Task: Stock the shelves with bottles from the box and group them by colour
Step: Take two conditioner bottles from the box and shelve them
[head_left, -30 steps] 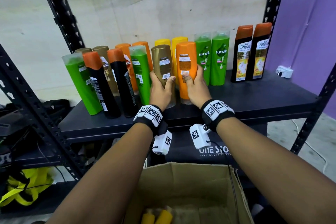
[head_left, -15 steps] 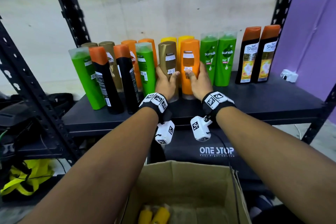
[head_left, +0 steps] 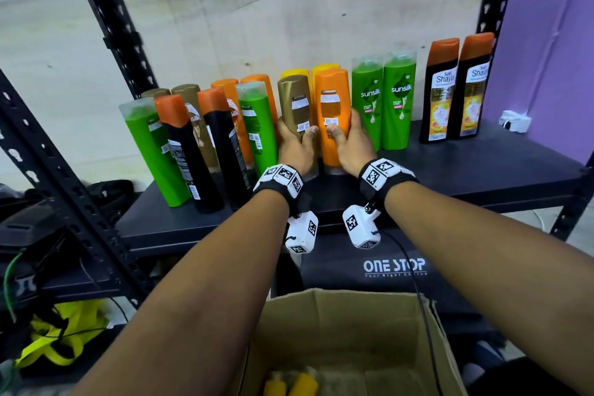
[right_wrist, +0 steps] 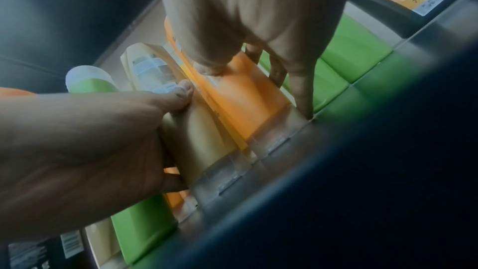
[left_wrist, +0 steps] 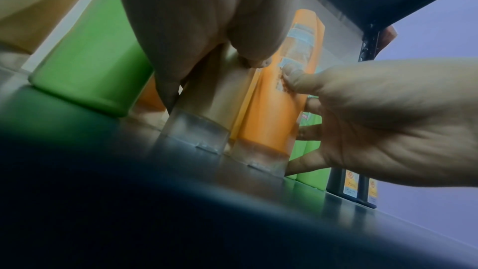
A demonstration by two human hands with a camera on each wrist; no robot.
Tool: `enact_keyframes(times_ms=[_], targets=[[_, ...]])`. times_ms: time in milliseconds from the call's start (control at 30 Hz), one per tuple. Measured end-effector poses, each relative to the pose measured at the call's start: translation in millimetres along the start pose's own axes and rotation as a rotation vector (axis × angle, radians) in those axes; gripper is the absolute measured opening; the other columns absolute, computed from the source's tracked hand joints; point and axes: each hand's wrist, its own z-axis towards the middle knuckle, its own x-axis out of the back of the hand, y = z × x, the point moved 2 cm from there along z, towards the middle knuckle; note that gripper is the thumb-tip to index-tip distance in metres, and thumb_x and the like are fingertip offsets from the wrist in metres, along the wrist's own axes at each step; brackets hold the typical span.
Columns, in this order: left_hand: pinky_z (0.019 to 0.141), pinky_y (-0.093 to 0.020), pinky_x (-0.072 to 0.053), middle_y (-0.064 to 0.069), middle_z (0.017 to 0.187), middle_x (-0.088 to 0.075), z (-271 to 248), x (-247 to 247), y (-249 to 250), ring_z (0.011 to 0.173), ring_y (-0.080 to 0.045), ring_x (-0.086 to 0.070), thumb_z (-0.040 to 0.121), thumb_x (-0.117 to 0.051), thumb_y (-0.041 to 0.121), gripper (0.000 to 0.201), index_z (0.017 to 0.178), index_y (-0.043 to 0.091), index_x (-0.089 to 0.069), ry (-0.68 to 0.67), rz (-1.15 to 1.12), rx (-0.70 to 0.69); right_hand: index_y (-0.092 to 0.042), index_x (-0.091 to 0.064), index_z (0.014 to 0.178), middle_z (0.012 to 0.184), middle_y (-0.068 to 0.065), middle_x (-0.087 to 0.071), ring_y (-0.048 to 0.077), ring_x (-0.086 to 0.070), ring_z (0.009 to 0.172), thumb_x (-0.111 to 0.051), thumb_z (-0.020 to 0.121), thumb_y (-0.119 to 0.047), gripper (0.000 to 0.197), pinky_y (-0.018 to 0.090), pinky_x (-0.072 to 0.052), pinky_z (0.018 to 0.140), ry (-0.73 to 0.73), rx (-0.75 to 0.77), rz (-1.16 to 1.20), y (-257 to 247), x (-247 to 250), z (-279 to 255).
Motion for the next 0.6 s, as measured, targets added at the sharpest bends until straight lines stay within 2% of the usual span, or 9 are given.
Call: enact_keyframes(times_ms=[167, 267, 333, 433, 533, 600], targets=[[0.089, -0.033, -0.044, -0.017, 0.136, -0.060, -0.6, -0.7, 1.2, 0.113, -0.041, -0.063, 0.103, -0.052, 0.039, 0.074, 0.156, 0.011, -0.008, 0.004, -0.002, 0.002, -0.018, -0.029, 0.152, 0.147, 0.010, -0.050, 0.033, -0.054, 0.128, -0.049, 0.104, -0.040, 0.056, 0.045, -0.046, 0.104, 0.048, -0.003, 0.001, 1.2, -2.9, -6.4], [0.087, -0.027, -0.038, -0.015, 0.139, -0.058, -4.5, -0.6, 1.7, 0.117, -0.039, -0.062, 0.104, -0.051, 0.039, 0.071, 0.155, 0.016, -0.008, -0.005, -0.011, 0.023, -0.019, -0.030, 0.151, 0.146, 0.010, -0.050, 0.033, -0.055, 0.126, -0.048, 0.104, -0.042, 0.056, 0.043, -0.046, 0.103, 0.035, -0.054, 0.012, 5.3, -4.4, -10.4], [0.090, -0.029, -0.040, -0.016, 0.140, -0.056, -10.5, -1.4, -1.2, 0.120, -0.039, -0.060, 0.104, -0.051, 0.033, 0.069, 0.156, 0.017, -0.009, -0.018, 0.013, 0.045, -0.020, -0.029, 0.151, 0.146, 0.009, -0.049, 0.031, -0.055, 0.125, -0.054, 0.102, -0.036, 0.057, 0.040, -0.047, 0.103, 0.010, -0.079, 0.013, 10.9, -4.1, -13.8], [0.097, -0.034, -0.043, -0.019, 0.142, -0.052, -25.8, -3.3, -11.8, 0.122, -0.039, -0.057, 0.098, -0.054, 0.015, 0.078, 0.158, 0.016, -0.005, -0.049, 0.082, 0.040, -0.019, -0.028, 0.151, 0.147, 0.009, -0.047, 0.030, -0.055, 0.126, -0.062, 0.095, -0.020, 0.065, 0.034, -0.044, 0.100, 0.006, -0.038, -0.010, 19.9, -2.2, -21.3], [0.103, -0.039, -0.045, -0.022, 0.142, -0.051, -40.9, -3.4, -22.4, 0.125, -0.040, -0.054, 0.095, -0.054, 0.007, 0.076, 0.158, 0.012, -0.013, 0.008, 0.125, -0.010, -0.017, -0.028, 0.150, 0.152, 0.010, -0.041, 0.029, -0.052, 0.130, -0.067, 0.094, -0.020, 0.068, 0.037, -0.044, 0.104, 0.042, 0.001, -0.023, 24.0, -0.6, -28.0], [0.100, -0.040, -0.046, -0.023, 0.139, -0.055, -45.6, -3.3, -25.1, 0.123, -0.041, -0.056, 0.096, -0.055, 0.008, 0.070, 0.156, 0.011, -0.019, 0.053, 0.144, -0.037, -0.015, -0.029, 0.149, 0.153, 0.010, -0.038, 0.029, -0.050, 0.132, -0.067, 0.094, -0.020, 0.067, 0.037, -0.043, 0.104, 0.065, 0.018, -0.033, 23.7, -0.7, -29.8]])
